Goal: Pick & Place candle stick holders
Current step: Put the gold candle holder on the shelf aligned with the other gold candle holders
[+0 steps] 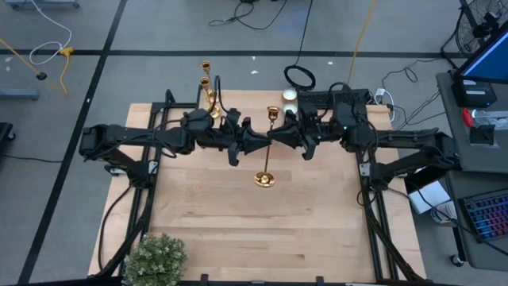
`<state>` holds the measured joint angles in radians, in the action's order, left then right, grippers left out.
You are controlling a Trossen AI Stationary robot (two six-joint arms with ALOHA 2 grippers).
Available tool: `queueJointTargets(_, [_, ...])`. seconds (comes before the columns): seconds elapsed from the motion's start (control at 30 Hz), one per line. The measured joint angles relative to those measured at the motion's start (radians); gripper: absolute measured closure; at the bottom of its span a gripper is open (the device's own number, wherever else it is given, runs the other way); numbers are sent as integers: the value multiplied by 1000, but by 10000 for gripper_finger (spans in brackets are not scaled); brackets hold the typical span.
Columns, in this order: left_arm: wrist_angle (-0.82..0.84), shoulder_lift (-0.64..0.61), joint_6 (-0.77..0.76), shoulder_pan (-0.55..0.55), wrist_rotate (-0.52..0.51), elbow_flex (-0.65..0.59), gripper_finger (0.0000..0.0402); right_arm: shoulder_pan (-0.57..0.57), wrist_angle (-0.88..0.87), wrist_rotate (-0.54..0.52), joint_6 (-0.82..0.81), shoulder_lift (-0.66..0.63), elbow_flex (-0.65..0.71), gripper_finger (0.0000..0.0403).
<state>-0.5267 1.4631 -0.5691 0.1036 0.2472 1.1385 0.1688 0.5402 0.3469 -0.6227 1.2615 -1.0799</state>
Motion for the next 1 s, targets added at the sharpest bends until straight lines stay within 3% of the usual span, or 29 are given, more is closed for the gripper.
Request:
queueJointTargets(0.33, [11,2,-79,9,15,0,330,-6,-227,38,153,70,-183,395])
queueJointTargets(0.6, [7,0,-112,5,18,0,343,1,-226,41,160,70,-192,395])
queueJointTargets(1.0, [138,-117,-56,5,-85,-2,357,10,-247,1,201,39,-194,401])
